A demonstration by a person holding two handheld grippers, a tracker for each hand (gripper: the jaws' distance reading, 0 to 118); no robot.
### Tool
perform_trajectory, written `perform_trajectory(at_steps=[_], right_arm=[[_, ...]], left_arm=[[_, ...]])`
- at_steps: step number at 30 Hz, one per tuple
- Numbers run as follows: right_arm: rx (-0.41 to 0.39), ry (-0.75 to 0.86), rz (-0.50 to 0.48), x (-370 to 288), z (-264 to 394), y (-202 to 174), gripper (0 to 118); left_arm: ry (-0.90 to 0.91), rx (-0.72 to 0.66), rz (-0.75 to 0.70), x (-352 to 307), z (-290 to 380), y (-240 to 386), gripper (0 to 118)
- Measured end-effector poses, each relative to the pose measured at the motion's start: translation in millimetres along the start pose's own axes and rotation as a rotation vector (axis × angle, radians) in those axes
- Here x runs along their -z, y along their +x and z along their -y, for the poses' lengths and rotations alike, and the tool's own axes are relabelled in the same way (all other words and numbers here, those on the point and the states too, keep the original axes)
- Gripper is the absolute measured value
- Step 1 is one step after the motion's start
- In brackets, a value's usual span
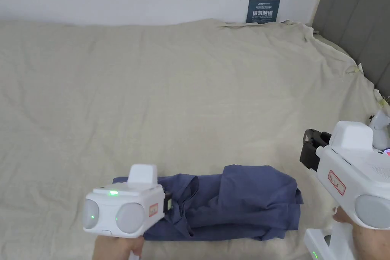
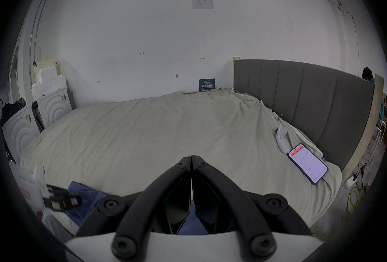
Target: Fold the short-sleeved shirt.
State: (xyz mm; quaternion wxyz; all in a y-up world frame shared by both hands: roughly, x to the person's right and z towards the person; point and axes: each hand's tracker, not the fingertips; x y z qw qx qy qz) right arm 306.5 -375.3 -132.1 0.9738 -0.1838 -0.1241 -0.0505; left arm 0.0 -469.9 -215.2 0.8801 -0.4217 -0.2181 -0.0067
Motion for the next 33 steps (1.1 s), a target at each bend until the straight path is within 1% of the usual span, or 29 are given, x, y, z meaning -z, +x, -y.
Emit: perform_trajectory(at_steps=[6,9,11,13,14,16,17,19,21,23,26,28,32,33], right_arm=[[0.000,-0.001,0.016,-4.7,0.5,7.1,0],[0.005,-0.003,0.024,-6.0,0.4,10.6,0],[0.004,-0.004,0.027,-5.9,0.5,11.9,0],[0.002,-0.006,0.028,-5.5,0.5,12.1,0],[0.003,-0.006,0.028,-5.9,0.5,11.6,0],[0.005,-0.005,0.025,-6.1,0.8,10.6,0],[0.004,-0.006,0.025,-5.8,0.8,9.9,0],[0.004,-0.007,0.022,-5.2,0.8,9.0,0],[0.006,-0.007,0.018,-4.6,0.2,7.6,0],[0.002,-0.005,0.009,-4.6,-0.9,6.0,0],[-0.009,-0.001,0.001,-4.3,-3.1,3.4,0],[-0.008,0.001,-0.001,-3.5,-4.3,2.2,0],[-0.006,0.003,-0.010,-2.6,-6.1,-1.8,0],[-0.010,0.002,-0.011,-2.1,-6.3,-3.2,0]], left_arm=[[-0.056,0.000,0.020,25.7,15.7,31.4,0],[-0.035,0.011,-0.009,27.6,19.1,44.7,0],[-0.030,0.004,0.010,27.6,18.0,47.1,0],[-0.030,-0.007,0.000,27.4,15.7,50.8,0],[-0.032,-0.003,0.007,26.4,13.9,51.2,0],[-0.045,-0.042,0.096,17.5,6.0,48.7,0],[-0.047,-0.103,0.170,11.1,-1.3,43.7,0],[-0.016,-0.217,0.235,-1.3,-16.8,32.3,0],[0.014,-0.285,0.283,-14.3,-35.9,12.9,0],[0.043,-0.321,0.308,-26.8,-53.2,-11.6,0],[0.066,-0.335,0.312,-42.9,-69.6,-54.4,0],[0.062,-0.339,0.269,-46.8,-76.3,-81.3,0],[-0.033,-0.399,0.245,-45.3,-75.3,-135.1,0],[-0.062,-0.409,0.259,-43.3,-73.0,-146.1,11]])
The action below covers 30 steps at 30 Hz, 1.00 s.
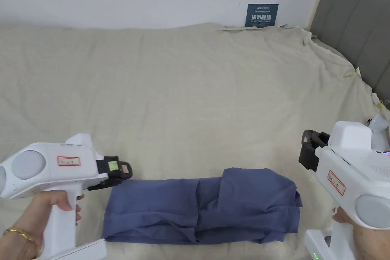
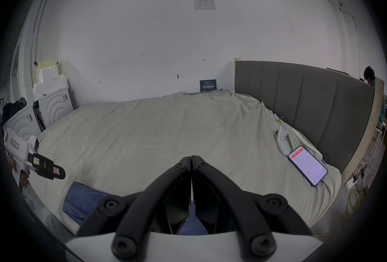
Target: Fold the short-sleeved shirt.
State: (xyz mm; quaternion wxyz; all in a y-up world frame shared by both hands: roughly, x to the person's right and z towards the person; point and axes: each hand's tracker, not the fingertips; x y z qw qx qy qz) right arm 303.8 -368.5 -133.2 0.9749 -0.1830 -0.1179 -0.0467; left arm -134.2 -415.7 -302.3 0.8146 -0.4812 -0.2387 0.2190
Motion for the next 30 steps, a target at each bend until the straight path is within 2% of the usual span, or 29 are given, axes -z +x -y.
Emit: perform_trajectory(at_steps=[1,2,3,4,5,6,7,12,15,16,18,21,22,24,26,27,30], right_arm=[[-0.003,-0.001,0.000,0.5,0.0,-1.2,0],[-0.006,-0.003,-0.002,0.9,-0.1,-2.0,0],[-0.006,-0.004,-0.004,1.2,0.0,-2.8,0],[-0.008,-0.005,-0.006,1.6,-0.1,-3.5,0],[-0.010,-0.007,-0.006,2.2,0.0,-4.2,0],[-0.013,-0.009,-0.006,2.6,0.2,-4.8,0],[-0.015,-0.011,-0.007,2.9,0.3,-5.2,0],[-0.021,-0.022,-0.002,3.8,2.0,-7.1,0],[-0.025,-0.026,0.003,3.3,2.9,-7.0,0],[-0.026,-0.029,0.006,3.3,3.3,-6.8,0],[-0.026,-0.034,0.011,3.7,4.3,-5.9,0],[-0.021,-0.043,0.016,4.7,6.2,-4.7,0],[-0.022,-0.045,0.017,4.9,6.9,-4.8,0],[-0.027,-0.050,0.018,5.5,8.8,-5.4,0],[-0.025,-0.057,0.016,6.6,10.9,-5.8,0],[-0.023,-0.060,0.015,7.1,11.7,-6.1,0],[-0.029,-0.067,0.011,8.2,12.9,-7.8,0]], left_arm=[[-0.018,-0.008,0.001,-1.0,-1.4,-9.2,25],[-0.024,-0.018,-0.012,-1.5,-1.7,-17.6,49],[-0.035,-0.026,-0.010,-1.7,-2.2,-26.3,67],[-0.048,-0.044,-0.006,-2.2,1.3,-29.2,75],[-0.069,-0.065,0.006,-0.8,3.6,-34.8,75],[-0.096,-0.082,0.026,1.2,5.9,-39.9,102],[-0.105,-0.089,0.040,2.2,8.2,-43.6,112],[-0.157,-0.177,0.138,15.3,22.4,-52.1,113],[-0.199,-0.179,0.142,27.3,29.4,-53.7,111],[-0.219,-0.174,0.129,30.9,30.6,-53.9,106],[-0.232,-0.174,0.118,37.3,36.6,-53.3,85],[-0.202,-0.184,0.145,38.6,39.0,-56.3,81],[-0.201,-0.203,0.163,38.7,38.7,-56.7,67],[-0.192,-0.206,0.117,41.1,39.2,-55.1,15],[-0.181,-0.193,0.016,46.6,43.2,-50.8,9],[-0.186,-0.208,0.050,46.7,44.7,-48.5,8],[-0.165,-0.195,0.008,39.9,42.6,-39.9,6]])
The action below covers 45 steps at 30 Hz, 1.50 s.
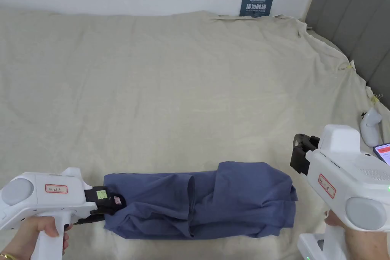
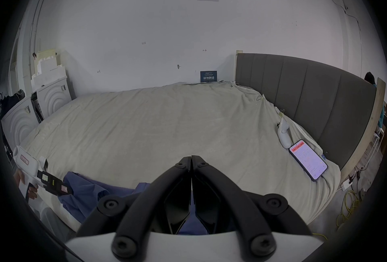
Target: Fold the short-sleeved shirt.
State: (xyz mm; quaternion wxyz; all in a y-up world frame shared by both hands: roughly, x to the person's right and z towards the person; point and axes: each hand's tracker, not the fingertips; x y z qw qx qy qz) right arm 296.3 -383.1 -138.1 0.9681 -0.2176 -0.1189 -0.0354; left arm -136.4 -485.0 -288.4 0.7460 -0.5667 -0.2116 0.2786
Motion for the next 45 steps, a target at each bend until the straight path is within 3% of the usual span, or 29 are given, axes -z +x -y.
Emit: perform_trajectory(at_steps=[7,12,17,21,25,28,34,40,45], right_arm=[[0.001,0.008,-0.015,1.6,-4.0,-1.7,0],[0.005,0.017,-0.023,2.0,-5.7,-2.5,0],[0.006,0.019,-0.030,2.9,-6.2,-3.8,0],[0.010,0.020,-0.037,4.1,-6.2,-5.3,0],[0.024,0.024,-0.044,3.0,-5.5,-6.2,0],[0.028,0.028,-0.042,1.2,-4.2,-4.0,0],[0.052,0.034,-0.028,-5.7,-0.6,7.9,0],[0.068,0.033,-0.009,-11.7,3.5,19.5,0],[0.082,0.034,0.014,-18.1,5.7,29.3,0]], left_arm=[[0.063,0.062,-0.079,-39.4,-8.5,17.7,5],[0.149,0.195,-0.380,-68.0,-19.6,15.0,5],[0.269,0.192,-0.579,-98.7,-26.5,11.4,5],[0.306,0.352,-0.706,-104.1,-12.8,42.9,5],[0.337,0.496,-0.677,-94.2,16.9,89.4,5],[0.309,0.577,-0.577,-84.1,38.5,119.7,5],[0.159,0.720,-0.406,-40.9,66.8,162.8,5],[0.033,0.793,-0.385,32.6,82.0,192.2,5],[-0.045,0.825,-0.452,91.6,93.2,199.5,5]])
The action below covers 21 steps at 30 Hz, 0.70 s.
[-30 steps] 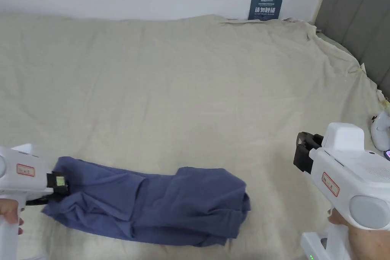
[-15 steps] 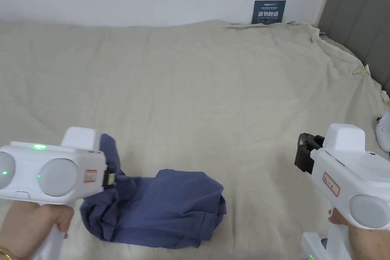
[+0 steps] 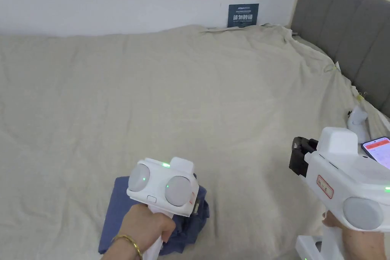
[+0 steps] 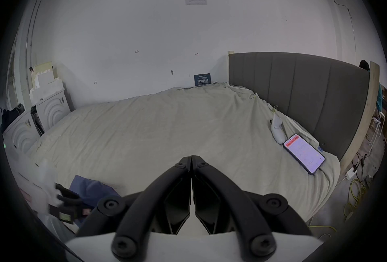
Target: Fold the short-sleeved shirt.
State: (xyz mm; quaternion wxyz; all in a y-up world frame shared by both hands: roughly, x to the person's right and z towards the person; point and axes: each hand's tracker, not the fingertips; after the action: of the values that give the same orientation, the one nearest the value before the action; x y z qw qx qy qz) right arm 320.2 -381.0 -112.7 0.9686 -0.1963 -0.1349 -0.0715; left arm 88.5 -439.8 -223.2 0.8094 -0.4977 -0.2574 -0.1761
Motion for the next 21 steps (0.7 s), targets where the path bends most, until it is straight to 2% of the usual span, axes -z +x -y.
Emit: perform_trajectory(at_steps=[2,4,5,6,7,8,11,13,14,15,16,17,18,19,20,21], right_arm=[[0.001,0.002,0.012,-2.1,0.3,4.6,0],[0.008,0.002,0.021,-3.4,0.4,9.5,0],[0.010,0.001,0.025,-3.3,0.4,11.2,0],[0.010,0.000,0.030,-2.8,0.4,12.4,0],[0.012,-0.002,0.034,-2.2,0.4,13.6,0],[0.019,-0.005,0.034,-1.3,0.0,14.7,0],[0.035,-0.005,0.030,-0.3,-0.6,14.6,0],[0.030,0.000,0.027,0.0,-1.4,11.5,0],[0.029,0.001,0.023,0.2,-1.8,9.7,0],[0.031,0.001,0.017,0.7,-2.2,8.2,0],[0.034,0.001,0.013,1.3,-2.2,6.6,0],[0.036,0.001,0.008,1.9,-1.9,4.9,0],[0.035,-0.001,0.004,2.5,-1.6,3.1,0],[0.032,-0.003,-0.001,3.1,-0.9,1.1,0],[0.029,-0.005,-0.004,3.6,-0.3,-0.8,0],[0.024,-0.008,-0.008,4.2,0.3,-2.5,0]], left_arm=[[-0.031,0.012,-0.016,13.0,1.0,6.5,11],[-0.029,-0.019,0.041,12.9,1.9,4.0,39],[-0.015,-0.051,0.112,9.2,1.7,2.3,58],[-0.009,-0.083,0.188,4.2,0.1,-1.5,83],[-0.014,-0.118,0.245,0.2,-2.0,-4.4,101],[-0.014,-0.135,0.272,-3.6,-3.2,-8.2,110],[0.061,-0.193,0.375,-21.1,-7.7,-27.6,110],[0.106,-0.269,0.381,-31.7,-9.1,-43.0,110],[0.153,-0.300,0.388,-37.5,-8.0,-51.7,109],[0.210,-0.326,0.373,-41.9,-6.7,-60.1,103],[0.250,-0.346,0.350,-44.9,-4.7,-66.3,93],[0.286,-0.355,0.322,-48.1,-3.4,-71.4,76],[0.313,-0.346,0.280,-49.8,-1.2,-73.4,54],[0.337,-0.342,0.238,-50.3,1.4,-72.2,46],[0.345,-0.308,0.173,-49.7,4.4,-71.0,46],[0.343,-0.271,0.119,-46.5,6.6,-66.3,20]])
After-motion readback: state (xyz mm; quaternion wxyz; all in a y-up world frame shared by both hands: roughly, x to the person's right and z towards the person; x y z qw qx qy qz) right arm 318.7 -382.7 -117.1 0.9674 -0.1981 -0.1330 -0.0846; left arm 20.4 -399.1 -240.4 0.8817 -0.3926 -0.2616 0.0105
